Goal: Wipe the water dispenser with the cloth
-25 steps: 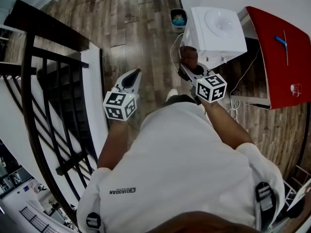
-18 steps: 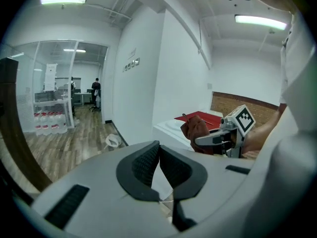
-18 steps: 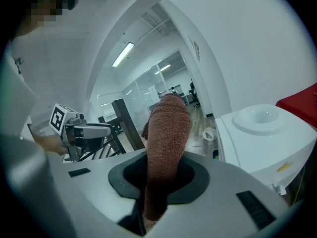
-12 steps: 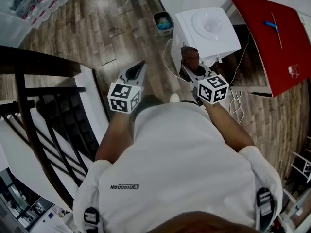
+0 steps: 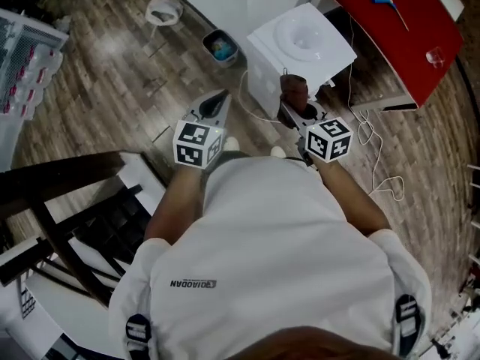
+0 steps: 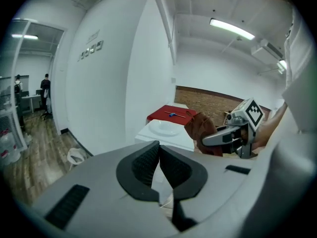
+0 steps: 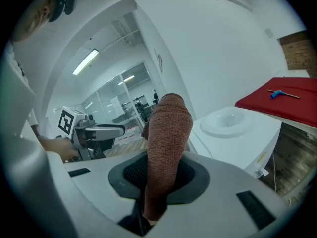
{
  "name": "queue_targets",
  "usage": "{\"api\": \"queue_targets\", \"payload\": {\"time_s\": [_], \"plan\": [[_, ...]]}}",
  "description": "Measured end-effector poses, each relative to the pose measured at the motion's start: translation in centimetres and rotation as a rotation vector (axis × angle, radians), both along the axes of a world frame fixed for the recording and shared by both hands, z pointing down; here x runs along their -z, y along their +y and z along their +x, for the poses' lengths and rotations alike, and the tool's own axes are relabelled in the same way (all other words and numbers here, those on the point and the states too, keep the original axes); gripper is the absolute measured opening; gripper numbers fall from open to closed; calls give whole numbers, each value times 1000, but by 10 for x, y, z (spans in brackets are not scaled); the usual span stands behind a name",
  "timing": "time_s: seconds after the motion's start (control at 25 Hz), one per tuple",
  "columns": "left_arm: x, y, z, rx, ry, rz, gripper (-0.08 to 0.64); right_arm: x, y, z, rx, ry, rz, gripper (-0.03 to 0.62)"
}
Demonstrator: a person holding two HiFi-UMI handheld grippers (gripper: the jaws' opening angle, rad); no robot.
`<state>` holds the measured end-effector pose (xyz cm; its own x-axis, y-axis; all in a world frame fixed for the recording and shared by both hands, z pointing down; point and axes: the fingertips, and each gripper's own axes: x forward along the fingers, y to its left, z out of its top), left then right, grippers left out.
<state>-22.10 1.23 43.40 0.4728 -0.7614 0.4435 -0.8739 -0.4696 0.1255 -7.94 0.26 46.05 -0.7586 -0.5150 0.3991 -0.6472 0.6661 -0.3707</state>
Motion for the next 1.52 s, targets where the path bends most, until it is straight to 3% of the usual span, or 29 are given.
{"api": "queue_targets", "payload": {"time_s": [0.12,0.28,0.4,0.6,0.72,0.96,1.24,1.52], "plan": [[-3,-18,-16,-84,-5,10,0,-6,-8,-18,-54,66,13,72],[-12,-31,-34,-153,37,-8,0,-24,-31,-35,-118,251,36,72],[-25,-25,-44,-215,54,-25,0,-33,-53,-46,-121,472,81,72],[-56,-14,-68,-257,60,-92,0,-50,-93,-75,2,933,185,72],[-62,-13,-78,-250,79,-102,0,-63,-114,-86,44,1090,228,72],[-70,-19,-95,-211,117,-125,0,-90,-133,-99,47,1142,162,72],[-76,-18,-94,-238,115,-147,0,-125,-141,-109,60,1182,129,72],[-90,-25,-103,-194,133,-174,2,-176,-141,-117,106,1211,113,72]]}}
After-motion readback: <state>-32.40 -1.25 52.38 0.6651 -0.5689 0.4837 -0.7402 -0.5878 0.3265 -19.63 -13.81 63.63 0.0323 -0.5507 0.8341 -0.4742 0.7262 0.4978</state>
